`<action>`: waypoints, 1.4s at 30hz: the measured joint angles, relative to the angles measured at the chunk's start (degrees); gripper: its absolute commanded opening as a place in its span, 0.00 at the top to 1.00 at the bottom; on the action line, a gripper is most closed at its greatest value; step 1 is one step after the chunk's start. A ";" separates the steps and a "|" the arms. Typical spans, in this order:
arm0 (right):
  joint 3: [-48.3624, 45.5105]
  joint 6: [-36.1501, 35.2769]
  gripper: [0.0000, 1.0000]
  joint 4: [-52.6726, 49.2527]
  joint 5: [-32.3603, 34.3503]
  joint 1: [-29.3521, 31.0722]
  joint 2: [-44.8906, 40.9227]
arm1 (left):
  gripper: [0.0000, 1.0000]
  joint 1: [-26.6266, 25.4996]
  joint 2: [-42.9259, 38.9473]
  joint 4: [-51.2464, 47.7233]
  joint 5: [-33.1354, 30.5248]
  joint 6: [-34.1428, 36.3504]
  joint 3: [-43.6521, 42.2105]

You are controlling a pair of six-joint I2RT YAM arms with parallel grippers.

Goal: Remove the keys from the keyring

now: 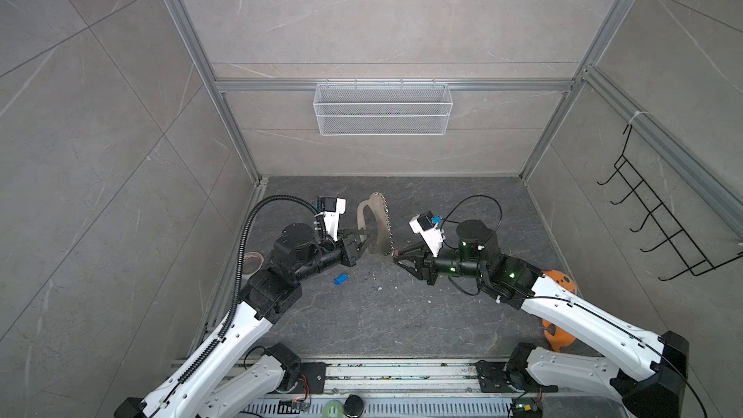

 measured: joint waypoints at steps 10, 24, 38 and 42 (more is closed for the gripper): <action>0.02 -1.66 0.65 0.00 2.27 1.01 1.25 | 1.00 0.00 -0.02 0.02 0.13 -0.39 0.00; 1.16 -4.66 0.66 0.33 6.75 1.86 1.42 | 1.00 0.00 -0.04 0.07 0.50 -0.79 0.00; 2.19 -6.36 0.61 0.15 9.25 2.12 2.38 | 1.00 0.07 -0.33 0.02 0.37 -0.85 0.00; 2.19 -6.73 0.61 -0.31 9.92 2.29 2.36 | 1.00 0.07 -0.55 -0.13 0.28 -0.85 0.00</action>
